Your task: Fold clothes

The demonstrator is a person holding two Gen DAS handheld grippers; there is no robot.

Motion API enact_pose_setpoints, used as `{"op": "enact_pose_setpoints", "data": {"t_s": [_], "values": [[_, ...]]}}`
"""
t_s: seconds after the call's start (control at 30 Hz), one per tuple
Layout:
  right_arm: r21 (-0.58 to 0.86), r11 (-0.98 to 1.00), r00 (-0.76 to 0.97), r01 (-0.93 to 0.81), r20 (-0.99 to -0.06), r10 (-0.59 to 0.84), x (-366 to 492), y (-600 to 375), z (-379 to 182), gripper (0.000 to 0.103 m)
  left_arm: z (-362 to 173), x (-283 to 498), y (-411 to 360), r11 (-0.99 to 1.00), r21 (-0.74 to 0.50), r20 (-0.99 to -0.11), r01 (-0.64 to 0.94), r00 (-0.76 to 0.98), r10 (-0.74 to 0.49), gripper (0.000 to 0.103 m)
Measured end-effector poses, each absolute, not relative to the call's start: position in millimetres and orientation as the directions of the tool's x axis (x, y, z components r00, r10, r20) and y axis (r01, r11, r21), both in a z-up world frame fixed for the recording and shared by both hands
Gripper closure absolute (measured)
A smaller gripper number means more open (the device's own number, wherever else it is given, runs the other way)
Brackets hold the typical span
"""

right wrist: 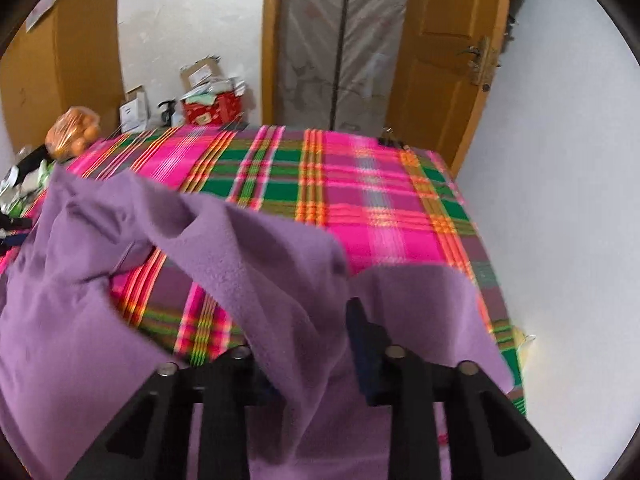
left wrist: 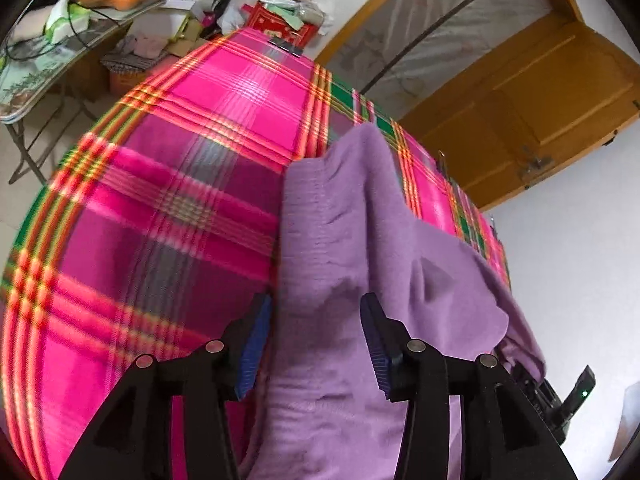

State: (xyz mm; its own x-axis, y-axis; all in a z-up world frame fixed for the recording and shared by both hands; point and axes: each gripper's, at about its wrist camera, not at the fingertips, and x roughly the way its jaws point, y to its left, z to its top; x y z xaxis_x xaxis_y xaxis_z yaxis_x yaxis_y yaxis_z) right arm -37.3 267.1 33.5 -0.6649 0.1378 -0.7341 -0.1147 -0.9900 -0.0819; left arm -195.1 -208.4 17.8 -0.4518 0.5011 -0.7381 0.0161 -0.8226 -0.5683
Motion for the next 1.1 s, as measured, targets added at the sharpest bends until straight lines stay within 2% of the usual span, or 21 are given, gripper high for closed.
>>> {"op": "enact_pose_setpoints", "data": {"t_s": [0.13,0.3,0.37,0.4,0.43,0.5,0.6,0.7,0.87,0.93,1.0,1.07,1.1], "values": [[-0.103,-0.984,-0.697,-0.144,-0.695,0.175,-39.2,273.9,52.0,0.088,20.6,-201.6,-200.2,-0.849,-0.529,-0.753,0.008,-0.466,0.465,0.054],[-0.134,-0.974,-0.738,-0.184,-0.636,0.227,-35.0,283.5,80.5,0.090,21.0,-206.9,-200.8,-0.841,-0.540,-0.746,0.042,-0.485,0.455,0.055],[-0.148,-0.968,-0.751,-0.201,-0.611,0.250,-32.9,288.0,91.0,0.090,20.4,-208.9,-202.7,-0.831,-0.553,-0.740,0.060,-0.492,0.458,0.061],[-0.156,-0.965,-0.758,-0.210,-0.598,0.261,-31.8,290.2,96.2,0.091,20.4,-208.6,-205.0,-0.827,-0.558,-0.736,0.066,-0.499,0.457,0.072],[-0.164,-0.961,-0.764,-0.220,-0.583,0.275,-30.1,292.8,102.2,0.092,20.5,-208.3,-207.4,-0.823,-0.563,-0.732,0.071,-0.505,0.457,0.075],[-0.181,-0.951,-0.777,-0.249,-0.550,0.308,-26.0,298.4,114.2,0.098,20.5,-207.6,-212.1,-0.815,-0.573,-0.723,0.083,-0.518,0.456,0.075],[-0.188,-0.938,-0.790,-0.290,-0.506,0.346,-19.1,309.8,132.1,0.098,20.6,-206.6,-219.2,-0.802,-0.588,-0.710,0.099,-0.538,0.454,0.076],[-0.191,-0.939,-0.789,-0.286,-0.509,0.343,-18.7,315.6,138.6,0.098,27.5,-203.6,-227.9,-0.787,-0.609,-0.680,0.102,-0.577,0.452,0.076],[-0.162,-0.973,-0.763,-0.164,-0.604,0.229,-23.0,306.5,112.5,0.098,39.0,-194.2,-242.3,-0.777,-0.622,-0.647,0.099,-0.623,0.439,0.076],[-0.098,-0.986,-0.748,-0.138,-0.642,0.168,-20.3,305.4,96.2,0.085,41.4,-190.2,-247.0,-0.776,-0.623,-0.641,0.099,-0.632,0.435,0.076],[-0.032,-0.991,-0.739,-0.129,-0.663,0.117,-12.1,306.0,80.3,0.043,39.0,-187.7,-249.2,-0.779,-0.619,-0.646,0.098,-0.629,0.433,0.076],[0.005,-0.992,-0.732,-0.126,-0.675,0.090,-2.0,305.9,65.9,0.031,35.6,-185.5,-252.4,-0.781,-0.616,-0.652,0.103,-0.623,0.432,0.076],[0.009,-0.992,-0.725,-0.128,-0.684,0.088,1.2,306.0,60.0,0.031,34.1,-184.7,-252.9,-0.781,-0.616,-0.654,0.105,-0.621,0.432,0.076]]}}
